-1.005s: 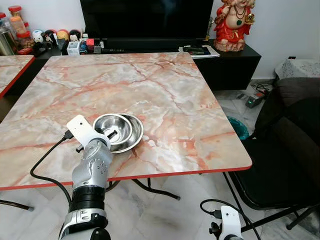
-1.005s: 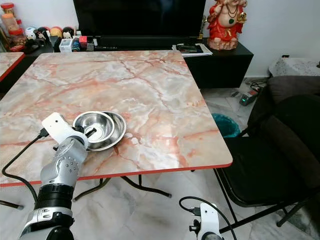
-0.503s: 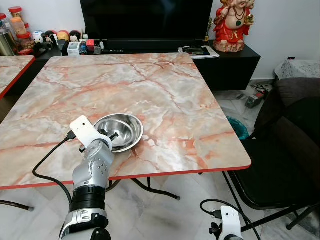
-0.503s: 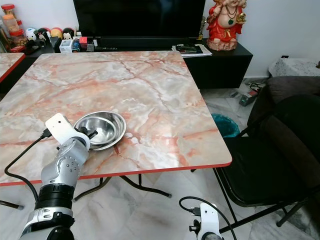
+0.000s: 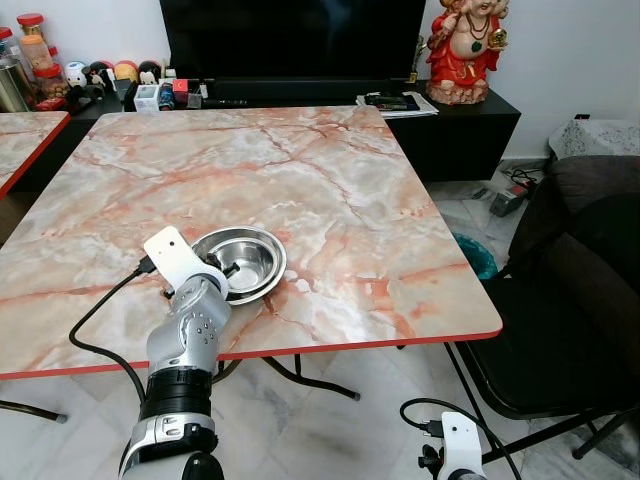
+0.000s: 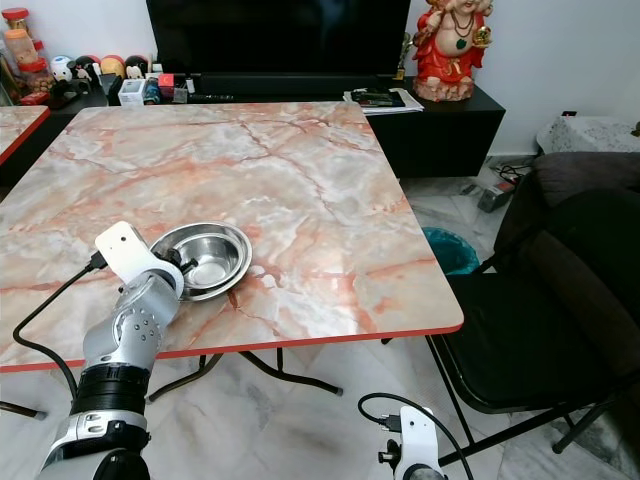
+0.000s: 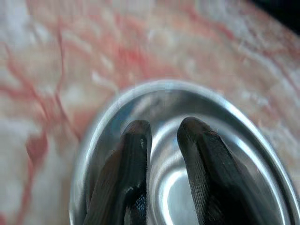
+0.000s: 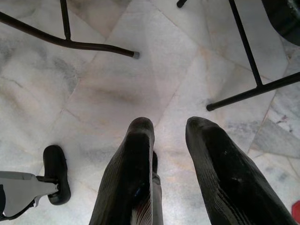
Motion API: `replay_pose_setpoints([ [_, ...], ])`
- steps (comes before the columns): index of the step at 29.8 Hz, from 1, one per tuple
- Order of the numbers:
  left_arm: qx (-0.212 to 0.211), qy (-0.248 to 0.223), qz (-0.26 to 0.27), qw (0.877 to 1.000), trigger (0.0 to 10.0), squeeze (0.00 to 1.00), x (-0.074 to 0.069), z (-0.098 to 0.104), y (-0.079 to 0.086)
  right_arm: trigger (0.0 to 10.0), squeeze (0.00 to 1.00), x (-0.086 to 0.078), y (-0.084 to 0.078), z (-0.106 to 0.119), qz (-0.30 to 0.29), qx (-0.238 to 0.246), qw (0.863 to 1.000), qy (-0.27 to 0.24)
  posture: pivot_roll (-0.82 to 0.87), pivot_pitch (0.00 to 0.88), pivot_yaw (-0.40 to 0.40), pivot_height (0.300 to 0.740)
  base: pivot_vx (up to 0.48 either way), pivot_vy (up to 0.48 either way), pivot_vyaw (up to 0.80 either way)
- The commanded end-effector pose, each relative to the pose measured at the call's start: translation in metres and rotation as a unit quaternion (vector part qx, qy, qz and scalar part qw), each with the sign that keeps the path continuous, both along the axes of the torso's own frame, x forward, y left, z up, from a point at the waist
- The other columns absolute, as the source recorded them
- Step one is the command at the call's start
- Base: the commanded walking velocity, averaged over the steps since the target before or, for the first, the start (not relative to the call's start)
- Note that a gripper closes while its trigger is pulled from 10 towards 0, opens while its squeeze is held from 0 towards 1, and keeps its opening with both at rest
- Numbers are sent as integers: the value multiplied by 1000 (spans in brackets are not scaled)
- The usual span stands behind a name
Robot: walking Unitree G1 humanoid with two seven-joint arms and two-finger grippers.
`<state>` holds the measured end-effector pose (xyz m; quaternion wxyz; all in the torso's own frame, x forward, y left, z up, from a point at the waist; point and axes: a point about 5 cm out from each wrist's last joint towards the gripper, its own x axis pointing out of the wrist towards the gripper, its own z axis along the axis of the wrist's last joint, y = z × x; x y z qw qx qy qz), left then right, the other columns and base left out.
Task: Setting the table
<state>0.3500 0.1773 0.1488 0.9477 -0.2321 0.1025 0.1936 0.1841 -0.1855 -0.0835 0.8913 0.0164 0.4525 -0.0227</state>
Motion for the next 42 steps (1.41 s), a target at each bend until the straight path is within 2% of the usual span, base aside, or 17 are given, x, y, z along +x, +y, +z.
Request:
replay_pose_setpoints([
  [1,36,-21,3,999,10000,0,2,16,1,10000,0,2,0,1,-1,0,1000,1,26,0,-23,719,0,0,0],
  [6,86,-50,13,995,10000,0,2,33,6,10000,0,2,0,1,-1,0,1000,1,29,0,-25,719,0,0,0],
  [11,151,-121,9,981,10000,0,1,56,8,10000,0,3,0,1,0,0,1000,-1,29,0,-25,719,0,0,0],
  [13,165,-127,11,978,10000,0,0,58,9,10000,0,4,0,2,0,1,1000,-1,28,0,-25,719,0,0,0],
  [14,223,-134,32,965,10000,0,-4,63,20,10000,0,4,1,2,0,1,1000,-3,28,0,-23,719,0,0,0],
  [18,273,-130,48,952,10000,0,-6,65,32,10000,0,5,1,2,-2,2,1000,-4,33,0,-24,719,0,0,0],
  [19,324,-125,65,935,10000,0,-9,68,48,10000,0,5,1,2,-2,2,1000,-5,37,0,-26,719,0,0,0],
  [23,386,-115,96,910,10000,0,-16,72,75,10000,0,5,2,2,-2,2,1000,-5,41,0,-25,719,0,0,0],
  [25,445,-84,127,883,10000,0,-25,71,103,10000,0,5,3,2,-2,3,1000,-5,45,0,-23,719,0,0,0],
  [28,488,-47,150,859,10000,0,-36,66,125,10000,0,5,4,2,-2,4,1000,-6,46,0,-20,719,0,0,0],
  [29,516,-19,159,842,10000,0,-42,61,136,10000,0,5,4,2,-2,4,1000,-6,51,0,-20,719,0,0,0],
  [31,555,33,175,813,10000,0,-54,49,156,10000,0,4,4,2,-3,5,1000,-6,56,0,-19,719,0,0,0],
  [34,572,104,188,791,10000,0,-71,25,180,10000,0,3,6,1,-1,6,1000,-4,67,0,-19,719,0,0,0],
  [35,584,142,195,775,10000,0,-82,10,191,10000,0,2,8,0,0,8,1000,-3,71,0,-17,719,0,0,0],
  [37,590,177,197,763,10000,0,-91,-4,199,10000,0,2,9,0,0,9,1000,-2,74,0,-16,719,0,0,0],
  [40,562,217,203,772,10000,0,-103,-26,207,10000,0,1,11,-1,0,11,1000,0,76,0,-11,719,0,0,0],
  [42,559,263,205,759,10000,0,-118,-51,209,10000,0,0,12,-1,-1,14,1000,1,76,0,-7,719,0,0,0],
])
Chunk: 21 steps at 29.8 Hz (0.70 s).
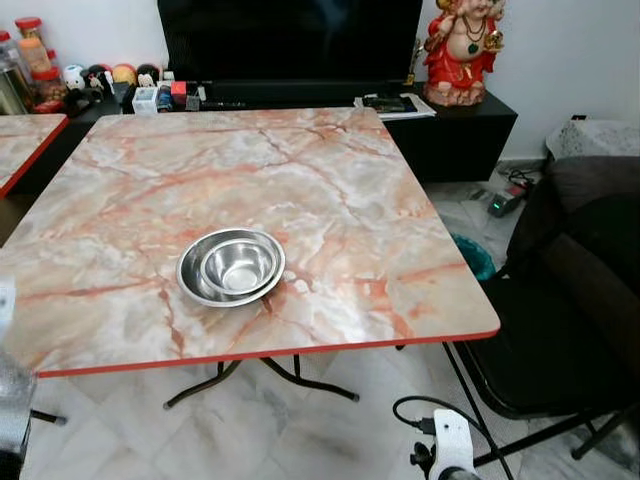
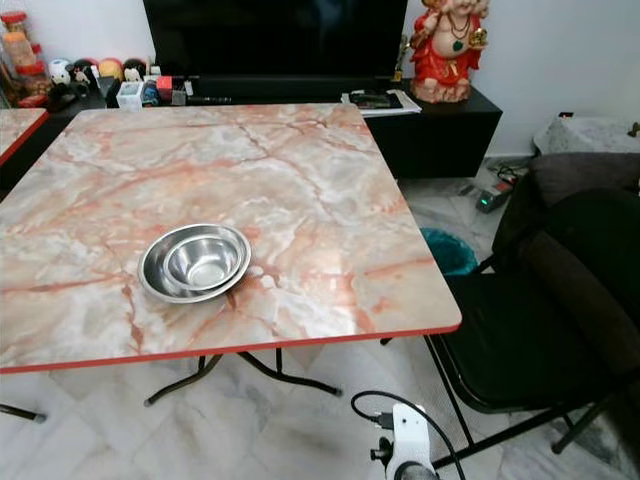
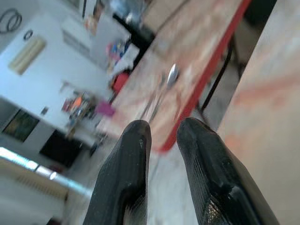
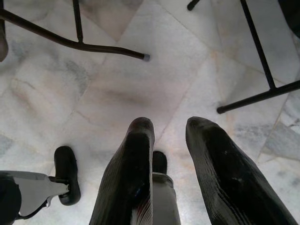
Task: Setting the table
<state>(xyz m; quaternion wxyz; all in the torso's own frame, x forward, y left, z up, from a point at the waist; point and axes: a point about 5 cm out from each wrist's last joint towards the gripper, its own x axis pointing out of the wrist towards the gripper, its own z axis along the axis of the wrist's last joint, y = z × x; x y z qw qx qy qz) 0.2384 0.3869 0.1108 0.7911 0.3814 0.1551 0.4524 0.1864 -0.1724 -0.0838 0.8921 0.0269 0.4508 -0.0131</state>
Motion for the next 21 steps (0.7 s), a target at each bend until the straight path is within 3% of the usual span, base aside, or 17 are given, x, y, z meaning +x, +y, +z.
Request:
replay_pose_setpoints([
  [1,-8,18,28,999,10000,0,-13,-21,0,10000,0,-2,0,-1,-6,1,1000,4,73,0,-2,719,0,0,0],
  [5,-16,20,42,999,10000,0,-19,-30,1,10000,0,-2,0,-1,-7,2,1000,4,73,0,-2,719,0,0,0],
  [8,-6,32,101,994,10000,0,-43,-50,3,10000,0,-5,0,-2,-12,2,1000,6,72,0,5,719,0,0,0],
  [9,-6,33,106,994,10000,0,-45,-53,3,10000,0,-5,0,-2,-12,2,1000,6,72,0,5,719,0,0,0],
  [14,-49,82,128,987,10000,0,-66,-86,-4,10000,0,-6,-1,-3,-16,2,1000,8,67,0,11,719,0,0,0],
  [17,-87,101,135,982,10000,0,-76,-103,-11,10000,0,-7,-2,-3,-17,2,1000,9,61,0,13,719,0,0,0],
  [21,-201,158,103,961,10000,0,-87,-139,-39,10000,0,-9,-3,-4,-19,1,1000,10,54,0,15,719,0,0,0],
])
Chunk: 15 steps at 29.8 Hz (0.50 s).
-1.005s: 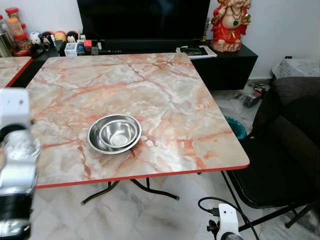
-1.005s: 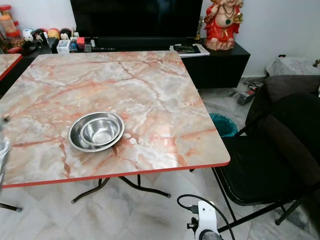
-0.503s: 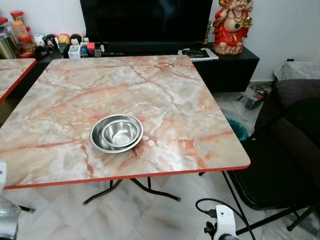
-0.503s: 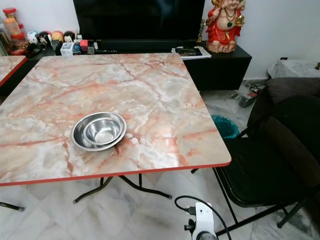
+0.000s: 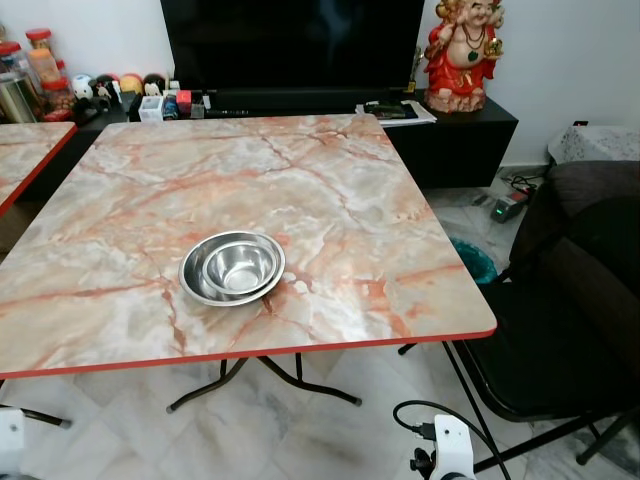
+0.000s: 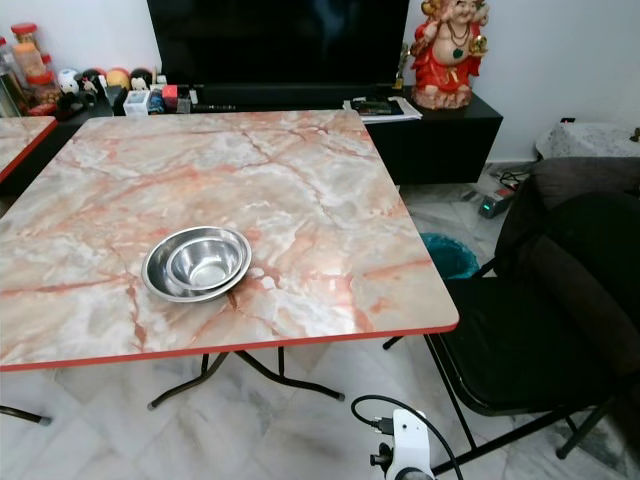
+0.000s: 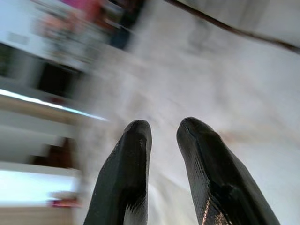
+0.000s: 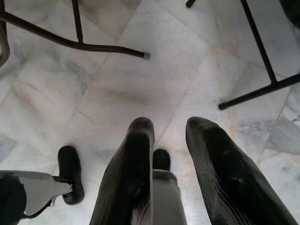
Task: Setting the table
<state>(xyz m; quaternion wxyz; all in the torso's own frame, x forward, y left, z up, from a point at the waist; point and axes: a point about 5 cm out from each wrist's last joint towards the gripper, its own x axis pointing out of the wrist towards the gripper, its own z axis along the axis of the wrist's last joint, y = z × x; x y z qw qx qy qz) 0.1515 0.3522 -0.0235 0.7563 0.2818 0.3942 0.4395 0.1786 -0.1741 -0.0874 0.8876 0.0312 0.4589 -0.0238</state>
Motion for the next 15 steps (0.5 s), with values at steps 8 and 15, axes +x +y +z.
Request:
replay_pose_setpoints([
  [8,-264,1,-133,955,10000,0,16,-44,-75,10000,0,-2,-4,-1,3,-7,1000,8,33,0,12,719,0,0,0],
  [15,-347,-2,-236,908,10000,0,35,-50,-123,10000,0,-1,-13,1,-7,-15,1000,5,-5,0,9,719,0,0,0],
])
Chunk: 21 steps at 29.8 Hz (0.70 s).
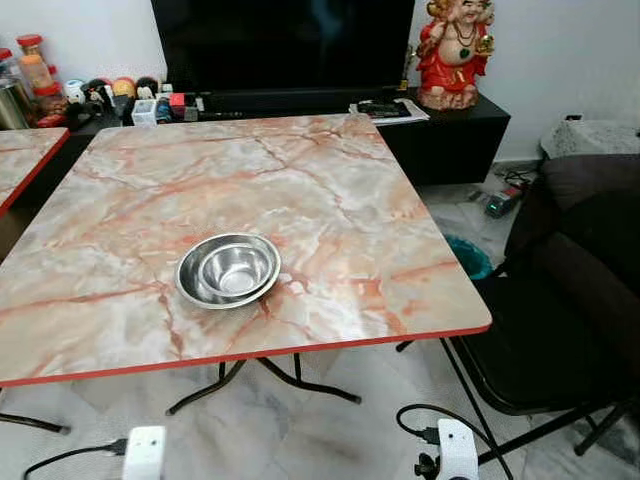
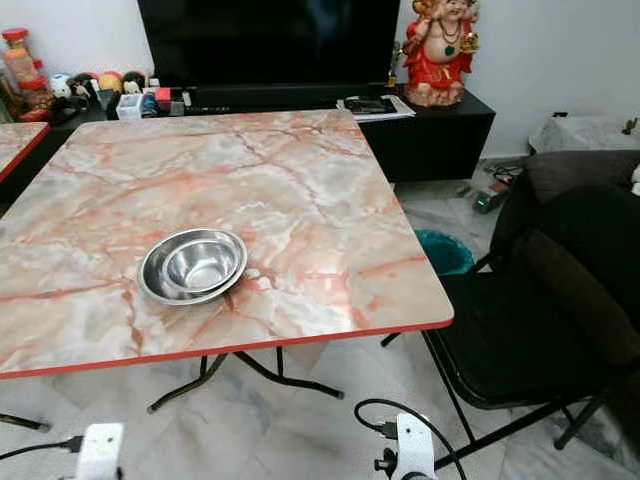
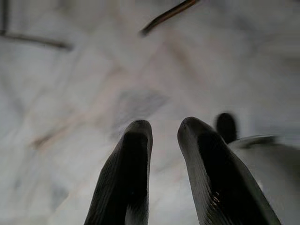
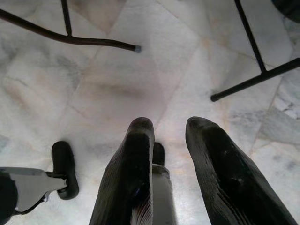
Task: Setting the table
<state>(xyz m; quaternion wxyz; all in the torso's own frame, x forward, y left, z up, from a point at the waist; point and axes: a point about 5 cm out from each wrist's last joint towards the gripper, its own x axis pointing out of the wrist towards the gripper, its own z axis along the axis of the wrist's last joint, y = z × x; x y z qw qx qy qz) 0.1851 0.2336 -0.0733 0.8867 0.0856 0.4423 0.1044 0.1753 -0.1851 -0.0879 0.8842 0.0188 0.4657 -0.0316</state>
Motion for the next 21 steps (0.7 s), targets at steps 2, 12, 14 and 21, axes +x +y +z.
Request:
replay_pose_setpoints([
  [2,-27,0,-50,998,10000,0,6,-2,-18,10000,0,2,-7,1,-5,-7,1000,-1,-13,0,7,719,0,0,0],
  [12,-46,9,-47,998,10000,0,10,-3,-32,10000,0,2,-14,3,-18,-12,1000,-5,-53,0,23,719,0,0,0],
  [14,-44,14,-38,998,10000,0,8,-4,-32,10000,0,1,-14,2,-16,-14,1000,-3,-56,0,26,719,0,0,0],
  [21,-49,17,19,998,10000,0,0,-7,-24,10000,0,2,-12,3,-18,-13,1000,-7,-36,0,10,719,0,338,413],
])
